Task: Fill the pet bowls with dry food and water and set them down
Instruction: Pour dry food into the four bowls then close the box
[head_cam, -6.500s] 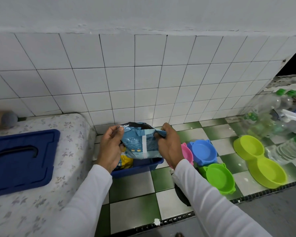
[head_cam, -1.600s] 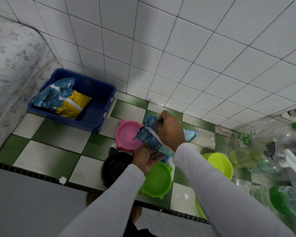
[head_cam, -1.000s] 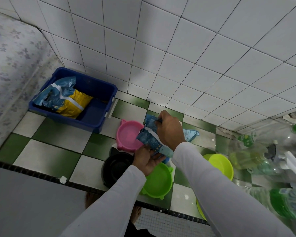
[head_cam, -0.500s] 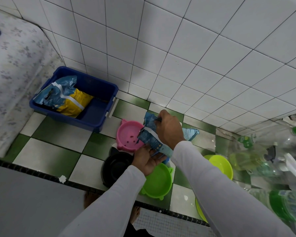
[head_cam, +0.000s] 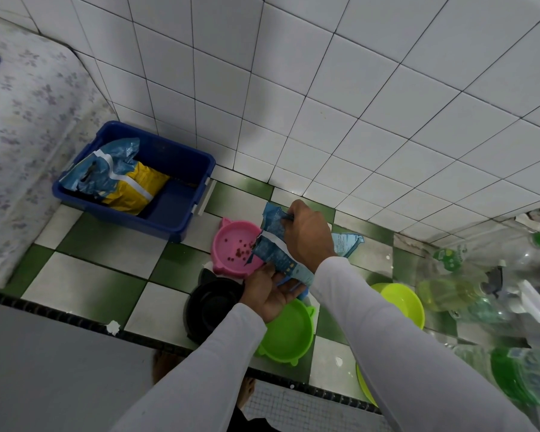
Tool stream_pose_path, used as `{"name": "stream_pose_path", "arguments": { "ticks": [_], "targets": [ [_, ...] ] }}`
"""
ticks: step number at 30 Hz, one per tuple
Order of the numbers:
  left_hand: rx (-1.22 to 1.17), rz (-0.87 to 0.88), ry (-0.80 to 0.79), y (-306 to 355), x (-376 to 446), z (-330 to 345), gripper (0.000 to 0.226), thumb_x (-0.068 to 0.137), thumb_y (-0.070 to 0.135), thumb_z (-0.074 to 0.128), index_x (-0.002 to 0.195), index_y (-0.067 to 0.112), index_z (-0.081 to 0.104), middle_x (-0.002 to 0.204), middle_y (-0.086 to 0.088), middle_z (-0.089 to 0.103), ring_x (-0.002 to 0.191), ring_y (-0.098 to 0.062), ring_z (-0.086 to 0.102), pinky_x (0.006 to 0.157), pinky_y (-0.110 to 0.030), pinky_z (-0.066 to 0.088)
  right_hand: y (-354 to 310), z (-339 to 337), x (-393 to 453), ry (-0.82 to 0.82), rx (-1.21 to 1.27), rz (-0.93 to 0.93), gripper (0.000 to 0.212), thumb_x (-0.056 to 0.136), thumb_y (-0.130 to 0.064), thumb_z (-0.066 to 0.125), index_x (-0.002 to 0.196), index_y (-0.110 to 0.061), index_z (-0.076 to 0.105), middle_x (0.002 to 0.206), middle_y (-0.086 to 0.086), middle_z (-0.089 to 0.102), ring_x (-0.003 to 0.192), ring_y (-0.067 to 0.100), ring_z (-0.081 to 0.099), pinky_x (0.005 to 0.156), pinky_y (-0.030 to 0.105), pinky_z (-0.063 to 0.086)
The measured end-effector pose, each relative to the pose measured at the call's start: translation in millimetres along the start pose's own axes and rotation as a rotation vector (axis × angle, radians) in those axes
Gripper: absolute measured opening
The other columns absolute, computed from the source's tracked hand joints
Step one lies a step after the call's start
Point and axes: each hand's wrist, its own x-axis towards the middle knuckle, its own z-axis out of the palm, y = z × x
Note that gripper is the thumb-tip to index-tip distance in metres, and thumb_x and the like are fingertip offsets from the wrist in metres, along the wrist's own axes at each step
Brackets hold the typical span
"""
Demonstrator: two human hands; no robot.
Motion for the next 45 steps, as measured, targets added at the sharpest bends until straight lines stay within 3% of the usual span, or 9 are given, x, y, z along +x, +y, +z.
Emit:
{"name": "stream_pose_path", "arguments": {
  "ticks": [4, 9, 14, 20, 31, 36, 39, 42, 45],
  "targets": [
    [-0.012, -0.007, 0.009, -1, 0, 0, 0.041, 0.107, 0.029, 0.051, 0.141, 0.006, 0.056, 0.123, -0.023, 0.071, 0.103, -0.04, 0.069, 0.09, -0.057, 0.057, 0, 0, -2, -0.007, 0.002, 0.001, 0.02, 0.098, -0.026, 0.061, 0.108, -0.009, 0.054, 0.097, 0.017, 0.067, 0.082, 0.035, 0.061, 0.066, 0.035, 0.047],
    [-0.014, -0.018, 0.011, -2, 0, 0, 0.036, 0.106, 0.03, 0.052, 0.132, 0.006, 0.061, 0.1, -0.018, 0.078, 0.099, -0.038, 0.069, 0.088, -0.054, 0.057, -1, -1, -2, -0.013, 0.011, 0.009, 0.02, 0.098, -0.025, 0.061, 0.108, -0.009, 0.054, 0.097, 0.017, 0.066, 0.079, 0.032, 0.058, 0.065, 0.034, 0.043],
    [0.003, -0.013, 0.019, -3, -1, 0, 0.035, 0.106, 0.032, 0.052, 0.13, 0.009, 0.062, 0.097, -0.015, 0.079, 0.091, -0.035, 0.072, 0.077, -0.049, 0.061, -1, -2, -3, -0.019, 0.026, 0.019, 0.021, 0.098, -0.025, 0.062, 0.108, -0.009, 0.054, 0.099, 0.018, 0.067, 0.08, 0.032, 0.058, 0.066, 0.034, 0.044],
    [-0.012, -0.017, 0.009, -2, 2, -1, 0.034, 0.107, 0.034, 0.051, 0.124, 0.009, 0.065, 0.099, -0.015, 0.079, 0.095, -0.036, 0.07, 0.088, -0.052, 0.057, -2, -3, -2, -0.014, 0.034, 0.02, 0.021, 0.097, -0.025, 0.062, 0.108, -0.009, 0.054, 0.099, 0.019, 0.066, 0.083, 0.036, 0.061, 0.067, 0.036, 0.049],
    [-0.071, -0.005, 0.046, -2, 2, 2, 0.031, 0.108, 0.031, 0.046, 0.122, 0.009, 0.064, 0.11, -0.018, 0.073, 0.103, -0.04, 0.066, 0.097, -0.058, 0.051, -6, -1, -5, -0.016, 0.041, 0.026, 0.019, 0.099, -0.023, 0.06, 0.108, -0.008, 0.054, 0.098, 0.018, 0.066, 0.075, 0.029, 0.052, 0.066, 0.032, 0.04],
    [-0.09, -0.009, 0.043, -1, 0, 3, 0.032, 0.109, 0.03, 0.046, 0.124, 0.007, 0.063, 0.113, -0.02, 0.072, 0.103, -0.042, 0.067, 0.092, -0.058, 0.053, -7, -2, -6, -0.017, 0.033, 0.015, 0.017, 0.1, -0.022, 0.059, 0.106, -0.007, 0.053, 0.098, 0.017, 0.065, 0.075, 0.028, 0.051, 0.065, 0.032, 0.038],
    [-0.087, -0.021, 0.042, 0, -4, 1, 0.033, 0.108, 0.03, 0.048, 0.126, 0.007, 0.062, 0.1, -0.019, 0.077, 0.1, -0.04, 0.068, 0.089, -0.057, 0.054, -7, -3, -5, -0.014, 0.035, 0.015, 0.017, 0.1, -0.022, 0.058, 0.106, -0.007, 0.053, 0.097, 0.018, 0.066, 0.075, 0.029, 0.052, 0.065, 0.033, 0.04],
    [-0.078, -0.025, 0.021, 0, -10, 1, 0.029, 0.107, 0.031, 0.048, 0.117, 0.009, 0.064, 0.091, -0.017, 0.079, 0.093, -0.037, 0.07, 0.087, -0.053, 0.054, -7, -4, -5, -0.012, 0.039, 0.016, 0.018, 0.1, -0.022, 0.058, 0.107, -0.006, 0.054, 0.097, 0.018, 0.066, 0.075, 0.03, 0.053, 0.065, 0.033, 0.041],
    [-0.071, -0.018, 0.018, 1, -13, 2, 0.029, 0.106, 0.031, 0.049, 0.121, 0.01, 0.062, 0.091, -0.016, 0.079, 0.079, -0.035, 0.077, 0.078, -0.051, 0.058, -8, -4, -5, -0.008, 0.041, 0.013, 0.018, 0.1, -0.022, 0.058, 0.107, -0.007, 0.055, 0.097, 0.019, 0.066, 0.077, 0.032, 0.056, 0.066, 0.035, 0.045]
  ]
}}
